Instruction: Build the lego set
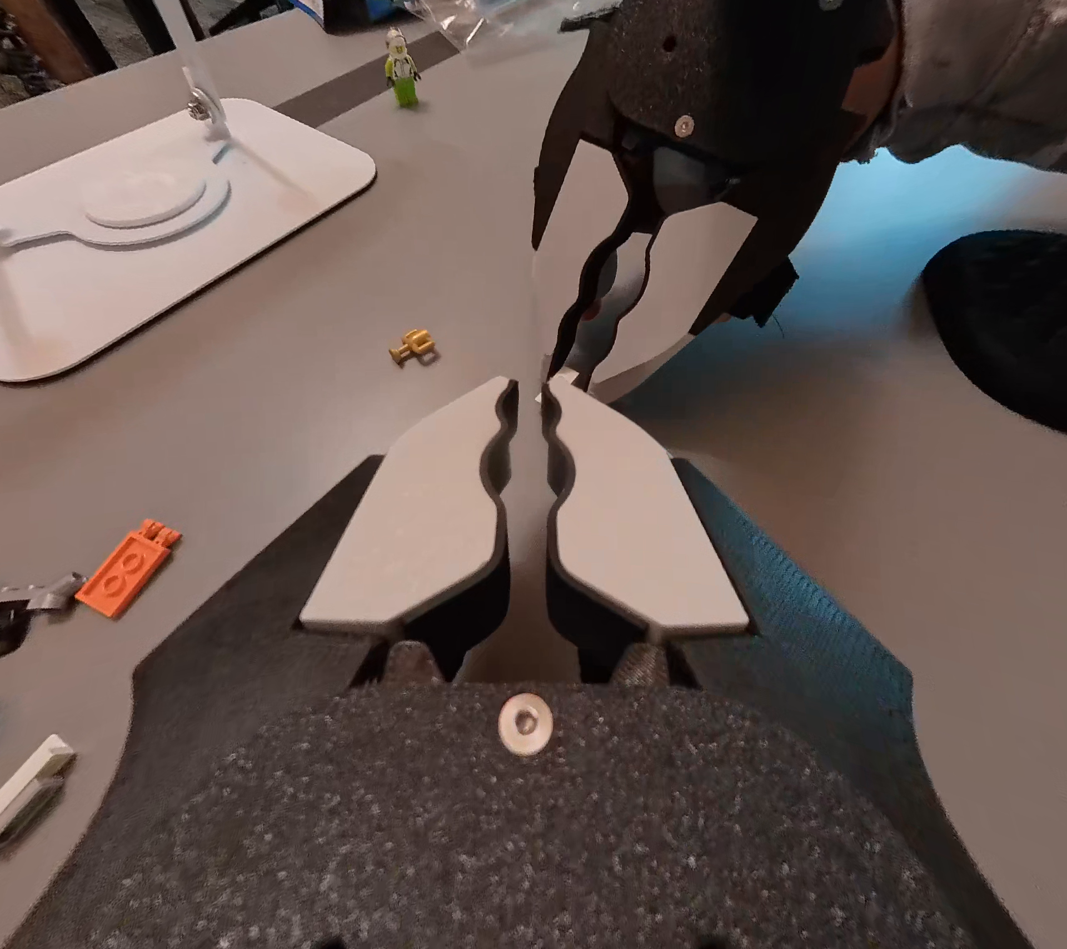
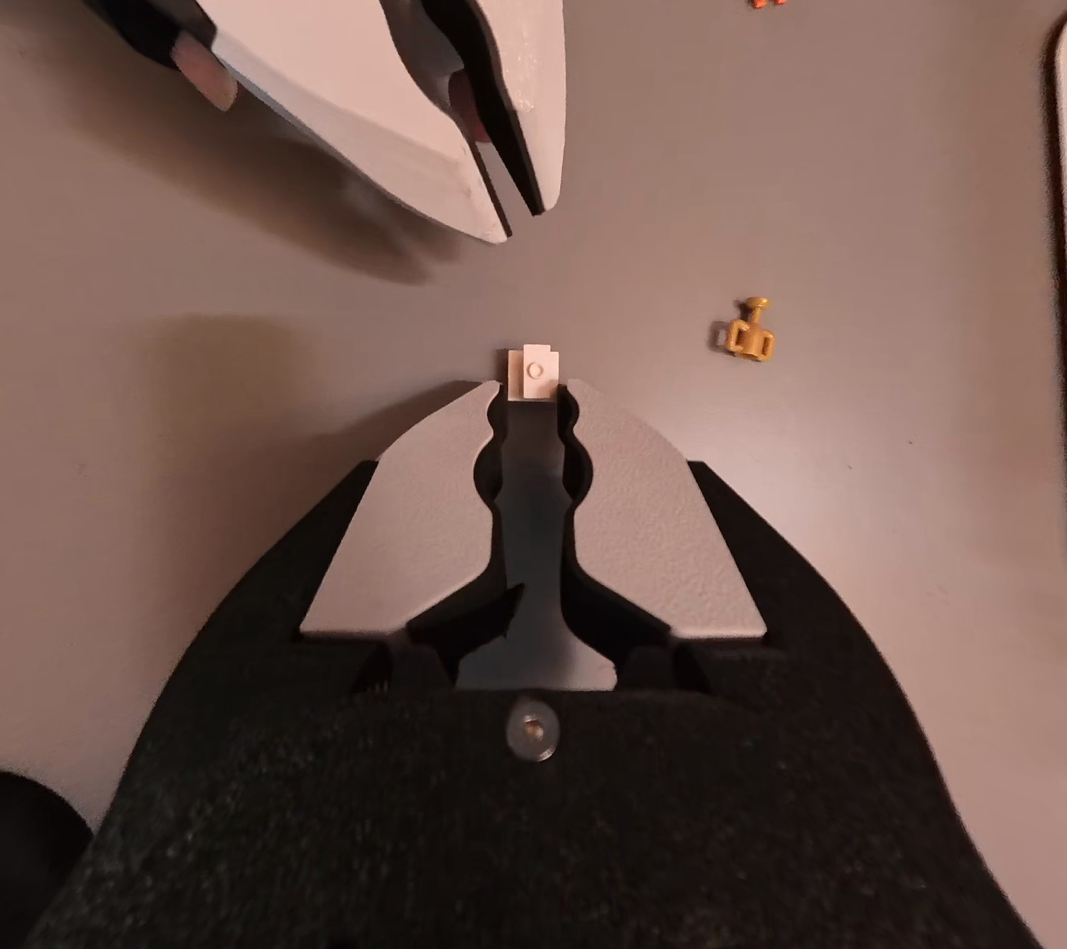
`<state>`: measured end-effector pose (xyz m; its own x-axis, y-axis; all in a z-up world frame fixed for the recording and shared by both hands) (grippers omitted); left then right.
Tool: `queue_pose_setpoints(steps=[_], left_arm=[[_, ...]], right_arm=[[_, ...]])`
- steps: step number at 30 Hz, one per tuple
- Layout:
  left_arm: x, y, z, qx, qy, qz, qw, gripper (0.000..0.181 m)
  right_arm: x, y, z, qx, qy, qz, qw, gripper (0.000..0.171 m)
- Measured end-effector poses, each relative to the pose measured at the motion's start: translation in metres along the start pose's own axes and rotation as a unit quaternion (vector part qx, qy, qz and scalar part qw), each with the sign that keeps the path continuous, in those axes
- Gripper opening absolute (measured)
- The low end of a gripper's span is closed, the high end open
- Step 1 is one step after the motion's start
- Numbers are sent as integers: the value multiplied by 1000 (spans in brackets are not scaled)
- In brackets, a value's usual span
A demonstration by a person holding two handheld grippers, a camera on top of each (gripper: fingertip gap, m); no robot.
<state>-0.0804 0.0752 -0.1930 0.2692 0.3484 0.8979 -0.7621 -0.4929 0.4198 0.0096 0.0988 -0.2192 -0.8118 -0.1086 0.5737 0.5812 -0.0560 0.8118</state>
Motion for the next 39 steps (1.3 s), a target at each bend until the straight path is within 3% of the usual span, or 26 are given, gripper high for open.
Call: queue_pose_setpoints(steps=[8, 12, 16, 29, 39], left_arm=[[-9, -5, 0, -18, 21, -38, 999, 12], [-5, -4, 6, -76, 77, -27, 994, 13], [-1, -3, 9, -111, 128, -15, 985, 11], [4, 1, 10, -190, 249, 5, 950, 3], [2, 0, 6, -184, 283, 8, 941, 5]], right_arm=[[7, 6, -2, -5, 14, 44, 999, 16], [21, 24, -3, -20, 28, 113, 993, 16], [28, 31, -6, -26, 42, 132, 990, 16], [34, 33, -10, -55, 74, 125, 988, 16], [37, 31, -9, -81, 91, 101, 987, 16]])
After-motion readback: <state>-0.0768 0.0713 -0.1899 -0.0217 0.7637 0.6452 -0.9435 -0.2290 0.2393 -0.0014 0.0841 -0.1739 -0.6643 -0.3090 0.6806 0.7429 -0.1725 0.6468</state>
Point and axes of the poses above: each gripper's, where its closed fingertips meet, y back along the fingers, x out of its top, z = x × y across the jaws, the point moved 5 cm from there along y, back along the fingers, and after that the axes turned 7 degrees about y, right-handed, at the moved point
